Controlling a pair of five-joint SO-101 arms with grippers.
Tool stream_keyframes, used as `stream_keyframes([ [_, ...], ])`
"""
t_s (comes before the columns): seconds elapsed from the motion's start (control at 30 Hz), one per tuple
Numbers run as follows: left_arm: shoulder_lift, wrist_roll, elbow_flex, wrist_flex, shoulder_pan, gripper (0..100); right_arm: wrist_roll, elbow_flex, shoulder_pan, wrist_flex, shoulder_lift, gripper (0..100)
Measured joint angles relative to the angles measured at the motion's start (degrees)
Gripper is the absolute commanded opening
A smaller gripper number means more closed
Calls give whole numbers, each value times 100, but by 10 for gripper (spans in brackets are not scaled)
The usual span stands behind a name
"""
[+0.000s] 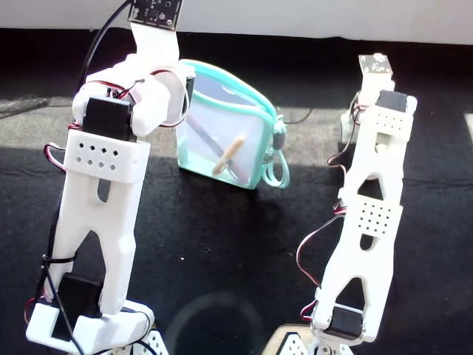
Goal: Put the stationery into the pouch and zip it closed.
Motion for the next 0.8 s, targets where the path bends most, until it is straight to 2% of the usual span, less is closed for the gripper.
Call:
stream_keyframes([
  [0.13, 0, 0, 0, 0, 0, 13, 26, 0, -35, 18, 105, 139],
  [0.33, 0, 0, 0, 0, 0, 13, 888, -9, -237, 448, 97, 40],
  [0.63, 0, 0, 0, 0, -53, 13, 967, 0, -387, 1248, -440, 37],
  [0.8, 0, 0, 0, 0, -53, 13, 431, 0, -378, 1310, -747, 93],
])
